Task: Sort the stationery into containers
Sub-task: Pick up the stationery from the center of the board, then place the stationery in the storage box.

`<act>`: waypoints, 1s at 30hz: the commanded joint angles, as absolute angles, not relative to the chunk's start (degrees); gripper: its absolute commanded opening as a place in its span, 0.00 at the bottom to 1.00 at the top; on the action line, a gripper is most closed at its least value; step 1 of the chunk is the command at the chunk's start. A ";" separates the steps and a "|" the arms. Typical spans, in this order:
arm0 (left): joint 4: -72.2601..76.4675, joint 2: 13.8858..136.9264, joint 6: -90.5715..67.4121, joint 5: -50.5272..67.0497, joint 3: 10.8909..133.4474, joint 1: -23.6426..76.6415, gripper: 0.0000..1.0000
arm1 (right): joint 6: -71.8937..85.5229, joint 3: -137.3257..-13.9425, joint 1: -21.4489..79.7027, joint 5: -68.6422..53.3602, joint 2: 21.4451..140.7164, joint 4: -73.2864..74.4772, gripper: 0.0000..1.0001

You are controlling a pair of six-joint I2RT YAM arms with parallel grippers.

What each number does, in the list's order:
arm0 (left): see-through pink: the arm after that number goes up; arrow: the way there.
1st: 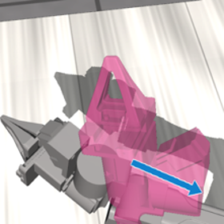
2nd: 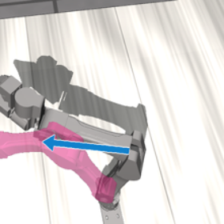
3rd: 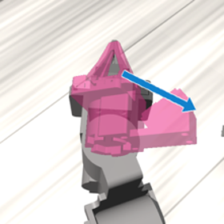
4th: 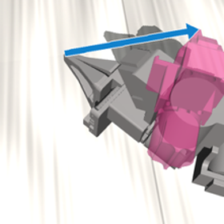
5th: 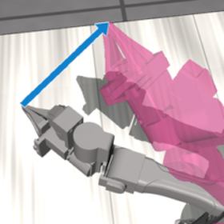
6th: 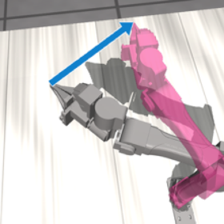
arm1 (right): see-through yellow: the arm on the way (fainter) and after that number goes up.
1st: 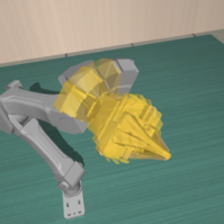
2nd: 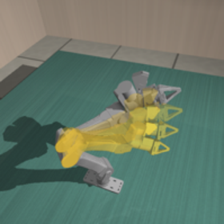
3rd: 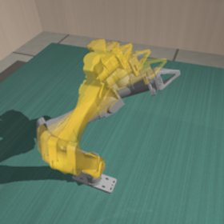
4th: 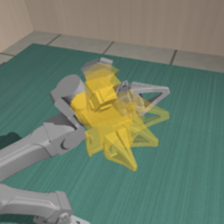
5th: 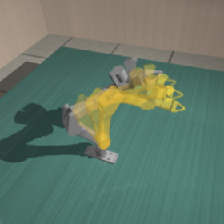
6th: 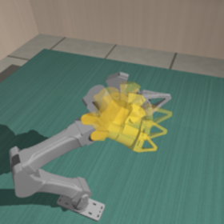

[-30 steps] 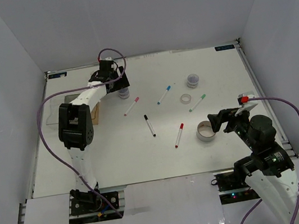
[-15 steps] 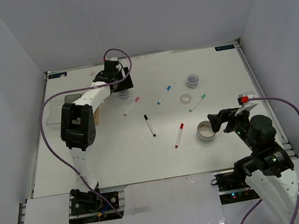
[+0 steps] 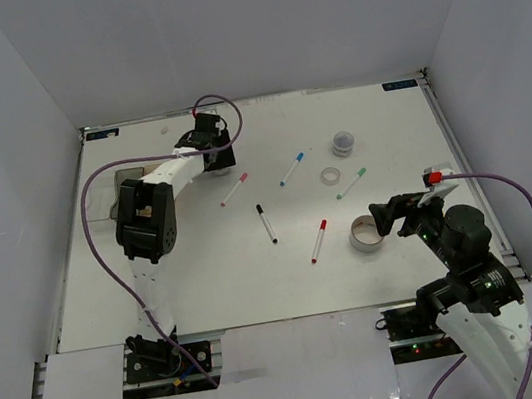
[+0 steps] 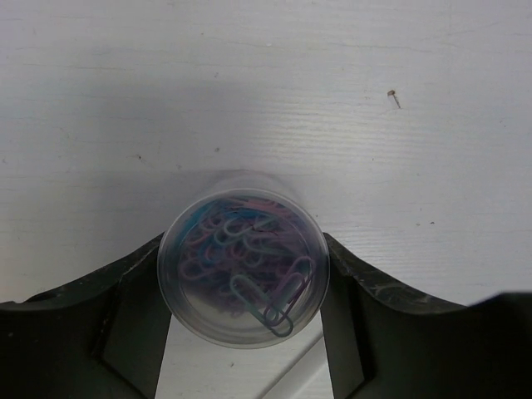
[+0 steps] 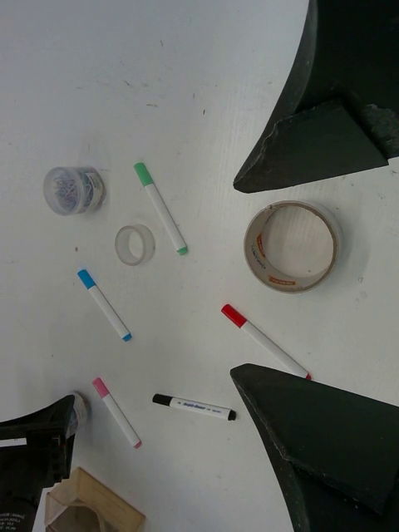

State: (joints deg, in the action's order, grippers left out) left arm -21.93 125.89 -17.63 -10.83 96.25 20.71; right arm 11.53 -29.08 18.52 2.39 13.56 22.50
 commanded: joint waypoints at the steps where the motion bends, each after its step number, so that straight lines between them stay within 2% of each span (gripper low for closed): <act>1: -21.18 121.73 -18.02 -12.13 98.79 20.48 0.62 | 11.51 -28.65 18.90 1.76 12.83 19.60 0.90; 5: -20.21 119.09 -17.06 -12.04 98.88 20.48 0.46 | 11.51 -28.56 18.90 1.41 12.48 19.51 0.90; 7: -20.65 117.34 -16.88 -12.22 98.79 20.48 0.44 | 11.51 -28.57 18.98 1.23 12.22 19.51 0.90; 13: -25.12 109.09 -15.64 -19.94 94.76 18.46 0.44 | 11.25 -28.48 18.90 1.23 11.07 19.51 0.90; 20: -27.25 97.39 -22.76 -17.75 83.15 1.77 0.47 | 11.25 -28.21 19.33 0.62 10.46 18.90 0.90; 24: -27.16 96.15 -23.82 -16.27 80.95 -7.18 0.49 | 11.34 -28.21 20.65 0.62 10.28 18.81 0.90; 30: -27.16 99.57 -23.82 -15.47 83.40 -11.16 0.51 | 11.25 -28.12 21.44 0.62 9.58 18.90 0.90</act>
